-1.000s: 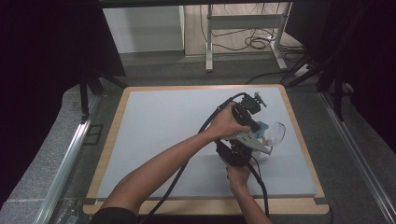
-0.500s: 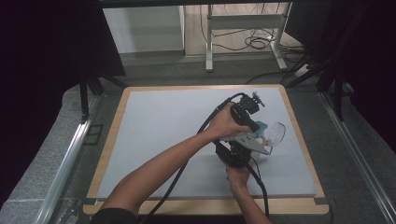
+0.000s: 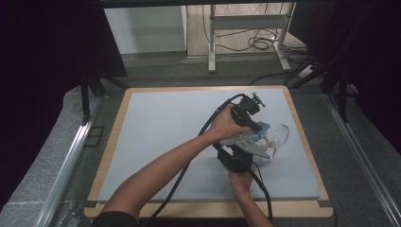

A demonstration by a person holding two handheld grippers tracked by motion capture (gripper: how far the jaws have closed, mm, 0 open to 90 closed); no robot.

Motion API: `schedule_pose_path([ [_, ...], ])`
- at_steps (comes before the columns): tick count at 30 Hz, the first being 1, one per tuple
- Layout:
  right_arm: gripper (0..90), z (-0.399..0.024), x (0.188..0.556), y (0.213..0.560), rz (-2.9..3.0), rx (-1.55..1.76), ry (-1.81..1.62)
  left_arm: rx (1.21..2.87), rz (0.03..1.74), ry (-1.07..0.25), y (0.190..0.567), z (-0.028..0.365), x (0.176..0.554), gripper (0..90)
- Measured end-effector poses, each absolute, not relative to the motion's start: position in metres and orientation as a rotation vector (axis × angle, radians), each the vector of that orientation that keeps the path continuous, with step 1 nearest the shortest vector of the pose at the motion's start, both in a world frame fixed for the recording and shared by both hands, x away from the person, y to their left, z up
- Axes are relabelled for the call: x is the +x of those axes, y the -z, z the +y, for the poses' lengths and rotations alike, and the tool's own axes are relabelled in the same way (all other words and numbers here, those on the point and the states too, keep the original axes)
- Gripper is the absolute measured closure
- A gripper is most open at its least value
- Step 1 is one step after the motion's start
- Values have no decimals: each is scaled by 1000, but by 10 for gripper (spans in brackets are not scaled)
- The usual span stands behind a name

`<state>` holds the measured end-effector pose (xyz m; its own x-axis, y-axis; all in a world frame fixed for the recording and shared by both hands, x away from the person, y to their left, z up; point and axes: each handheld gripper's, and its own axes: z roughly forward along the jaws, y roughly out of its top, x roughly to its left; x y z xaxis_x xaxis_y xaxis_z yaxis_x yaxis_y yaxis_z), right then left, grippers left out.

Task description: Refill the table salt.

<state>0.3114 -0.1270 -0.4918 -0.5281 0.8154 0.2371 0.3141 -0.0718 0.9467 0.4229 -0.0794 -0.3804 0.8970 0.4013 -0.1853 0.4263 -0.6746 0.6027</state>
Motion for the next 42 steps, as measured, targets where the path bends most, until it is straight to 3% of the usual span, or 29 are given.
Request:
schedule_pose_path([
  [42,565,-136,289,526,1922,1255,-1284,2229,656,87,379,-23,415,900],
])
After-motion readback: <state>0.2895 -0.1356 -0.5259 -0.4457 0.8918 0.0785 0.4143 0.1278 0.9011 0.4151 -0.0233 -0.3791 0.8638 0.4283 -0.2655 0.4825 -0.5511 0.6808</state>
